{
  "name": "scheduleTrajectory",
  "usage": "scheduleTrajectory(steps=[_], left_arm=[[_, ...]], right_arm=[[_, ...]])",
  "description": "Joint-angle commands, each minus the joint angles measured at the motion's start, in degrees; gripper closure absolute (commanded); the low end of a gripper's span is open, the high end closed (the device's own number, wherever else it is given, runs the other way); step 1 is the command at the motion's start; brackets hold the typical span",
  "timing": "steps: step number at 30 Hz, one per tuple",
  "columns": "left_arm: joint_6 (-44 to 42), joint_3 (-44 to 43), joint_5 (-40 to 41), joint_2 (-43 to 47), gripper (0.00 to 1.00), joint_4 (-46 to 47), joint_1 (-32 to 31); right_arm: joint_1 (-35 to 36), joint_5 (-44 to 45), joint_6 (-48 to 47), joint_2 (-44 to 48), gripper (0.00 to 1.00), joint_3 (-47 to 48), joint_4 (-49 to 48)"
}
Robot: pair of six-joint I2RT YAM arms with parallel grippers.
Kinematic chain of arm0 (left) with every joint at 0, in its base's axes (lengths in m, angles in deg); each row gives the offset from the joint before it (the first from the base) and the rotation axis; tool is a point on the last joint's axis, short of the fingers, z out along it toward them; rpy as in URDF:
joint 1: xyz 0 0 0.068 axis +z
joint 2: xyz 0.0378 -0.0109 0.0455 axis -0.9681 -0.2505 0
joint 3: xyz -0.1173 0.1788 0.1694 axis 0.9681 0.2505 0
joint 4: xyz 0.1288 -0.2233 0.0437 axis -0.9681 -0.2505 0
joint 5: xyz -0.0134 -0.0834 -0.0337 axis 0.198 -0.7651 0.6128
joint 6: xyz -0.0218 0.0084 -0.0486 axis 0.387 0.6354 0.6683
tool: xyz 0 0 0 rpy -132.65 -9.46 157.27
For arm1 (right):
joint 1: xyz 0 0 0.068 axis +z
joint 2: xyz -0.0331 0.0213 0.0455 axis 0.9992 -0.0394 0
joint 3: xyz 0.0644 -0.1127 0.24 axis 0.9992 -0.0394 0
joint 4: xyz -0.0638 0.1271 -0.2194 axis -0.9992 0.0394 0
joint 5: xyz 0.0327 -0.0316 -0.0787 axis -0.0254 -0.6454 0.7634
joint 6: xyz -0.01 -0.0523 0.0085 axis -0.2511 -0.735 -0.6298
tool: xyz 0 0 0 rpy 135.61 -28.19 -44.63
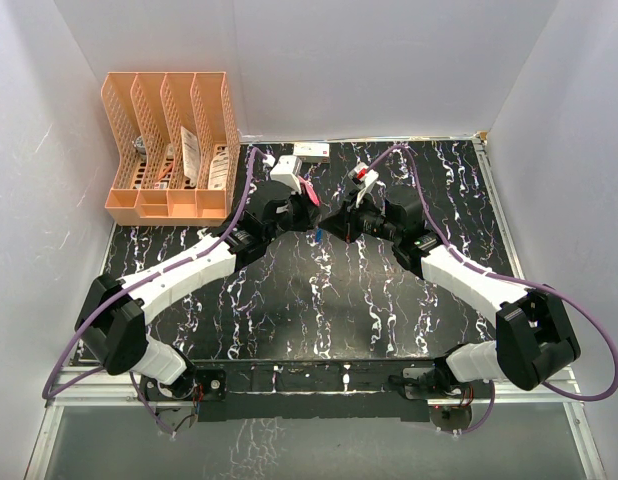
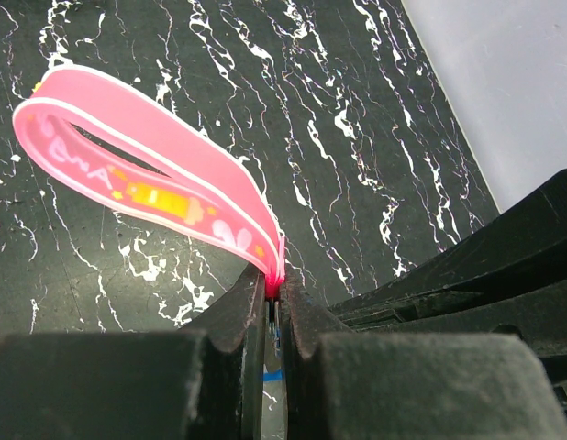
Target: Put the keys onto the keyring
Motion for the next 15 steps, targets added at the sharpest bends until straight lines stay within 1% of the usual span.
scheduleTrajectory(steps=[1,15], left_arm=[[-0.64,-0.84,-0.86,2.23,1.00,-0.08,-0.40],[-0.64,1.19,-1.22,4.58,1.00,-1.07,-0.39]], right_arm=[[-0.20,0.34,-0.43,0.60,1.00,2.41,-2.81],[-0.22,1.46,-0.67,0.31,1.00,2.87,-2.29]])
